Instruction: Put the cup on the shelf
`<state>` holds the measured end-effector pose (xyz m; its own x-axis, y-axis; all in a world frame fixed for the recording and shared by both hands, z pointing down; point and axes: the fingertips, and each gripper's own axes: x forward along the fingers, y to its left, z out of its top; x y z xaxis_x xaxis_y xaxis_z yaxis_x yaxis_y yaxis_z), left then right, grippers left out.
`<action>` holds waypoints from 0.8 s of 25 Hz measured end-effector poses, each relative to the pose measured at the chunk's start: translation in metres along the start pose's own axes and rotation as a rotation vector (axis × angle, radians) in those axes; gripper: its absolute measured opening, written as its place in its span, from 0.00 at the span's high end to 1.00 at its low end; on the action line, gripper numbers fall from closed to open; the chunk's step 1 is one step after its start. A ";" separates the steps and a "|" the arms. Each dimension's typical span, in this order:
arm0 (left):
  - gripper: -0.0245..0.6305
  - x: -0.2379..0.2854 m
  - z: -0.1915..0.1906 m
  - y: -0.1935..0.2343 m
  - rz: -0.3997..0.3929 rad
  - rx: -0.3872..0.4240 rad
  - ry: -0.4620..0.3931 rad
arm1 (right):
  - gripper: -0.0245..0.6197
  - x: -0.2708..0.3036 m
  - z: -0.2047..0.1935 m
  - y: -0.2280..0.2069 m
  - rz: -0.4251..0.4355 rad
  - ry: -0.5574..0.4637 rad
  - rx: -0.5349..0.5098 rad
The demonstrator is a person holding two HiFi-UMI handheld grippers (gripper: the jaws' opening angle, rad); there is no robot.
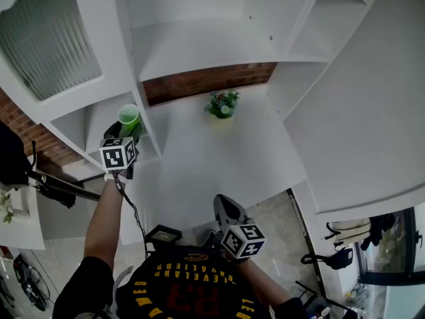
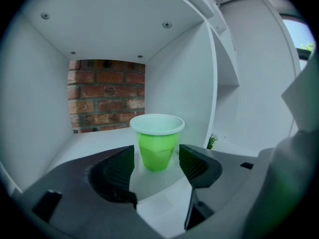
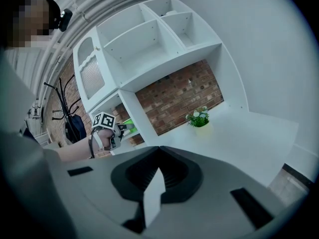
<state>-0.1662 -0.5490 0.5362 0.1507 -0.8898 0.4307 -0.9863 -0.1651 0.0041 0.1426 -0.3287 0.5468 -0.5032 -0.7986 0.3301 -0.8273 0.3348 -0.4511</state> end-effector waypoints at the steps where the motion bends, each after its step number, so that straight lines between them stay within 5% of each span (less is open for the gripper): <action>1: 0.56 -0.003 -0.002 -0.001 -0.011 -0.014 -0.013 | 0.95 0.000 -0.001 0.000 0.002 0.002 0.001; 6: 0.56 -0.032 -0.004 -0.016 -0.074 -0.039 -0.056 | 0.95 0.002 -0.001 0.001 0.014 0.007 -0.001; 16: 0.56 -0.131 -0.014 -0.107 -0.319 -0.029 -0.133 | 0.95 0.014 -0.002 0.014 0.064 0.020 -0.030; 20: 0.72 -0.168 -0.047 -0.137 -0.368 -0.059 -0.105 | 0.95 0.017 0.001 0.017 0.077 0.017 -0.037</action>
<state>-0.0593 -0.3564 0.5057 0.4983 -0.8150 0.2958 -0.8667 -0.4596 0.1939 0.1201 -0.3371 0.5439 -0.5699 -0.7611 0.3098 -0.7943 0.4136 -0.4450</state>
